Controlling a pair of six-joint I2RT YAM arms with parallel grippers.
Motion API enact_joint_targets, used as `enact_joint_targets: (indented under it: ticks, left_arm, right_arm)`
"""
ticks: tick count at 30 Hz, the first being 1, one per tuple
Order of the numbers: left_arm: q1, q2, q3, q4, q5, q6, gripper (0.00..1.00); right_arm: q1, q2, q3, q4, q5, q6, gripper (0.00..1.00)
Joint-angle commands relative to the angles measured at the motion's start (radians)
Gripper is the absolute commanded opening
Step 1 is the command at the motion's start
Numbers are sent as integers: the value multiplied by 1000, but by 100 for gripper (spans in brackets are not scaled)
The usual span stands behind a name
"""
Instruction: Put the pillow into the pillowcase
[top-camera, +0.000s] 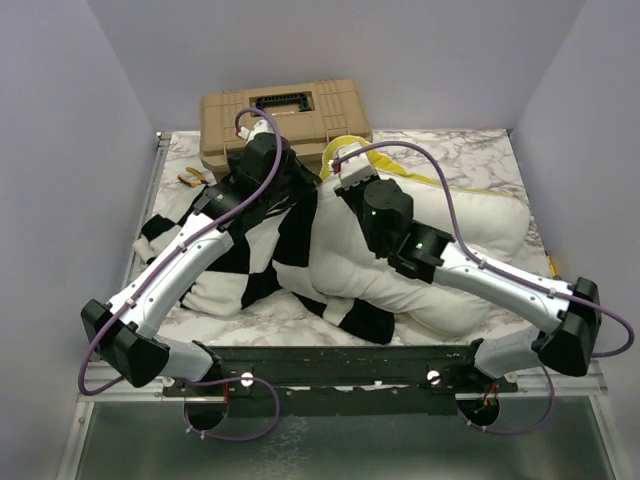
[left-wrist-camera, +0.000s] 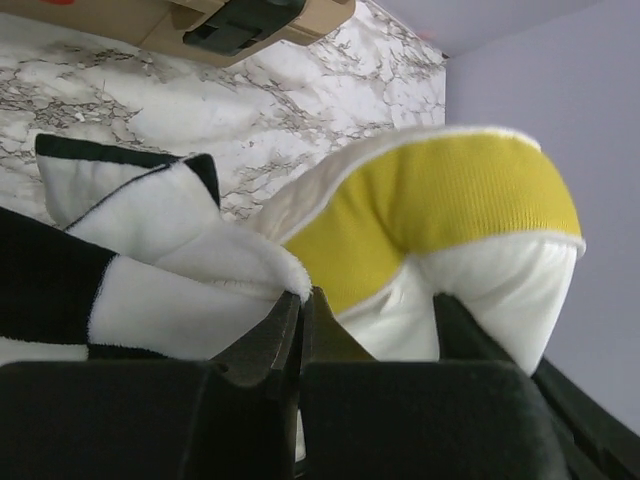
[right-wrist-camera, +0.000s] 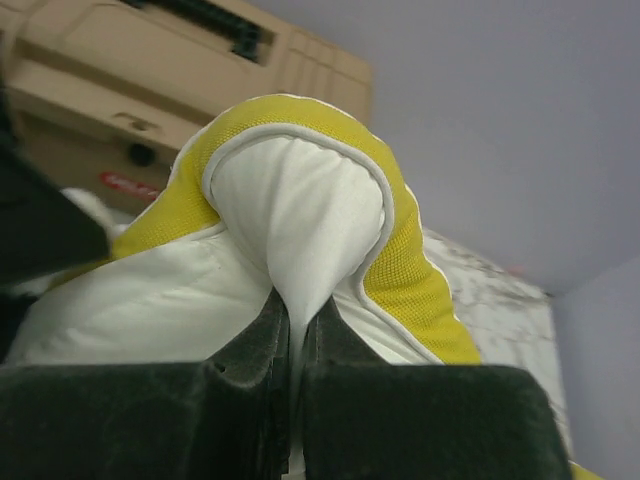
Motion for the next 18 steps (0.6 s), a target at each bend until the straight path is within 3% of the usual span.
enact_joint_targets:
  ticks: [1, 9, 18]
  left_arm:
    - [19, -41, -39, 85, 20, -40, 0]
    - [31, -70, -115, 133, -18, -49, 0]
    - [31, -84, -114, 209, -13, -35, 0]
  right_arm:
    - [7, -141, -3, -345, -419, 396, 0]
    - [6, -173, -54, -494, -697, 638, 0]
    - [5, -162, -98, -541, -755, 705, 0]
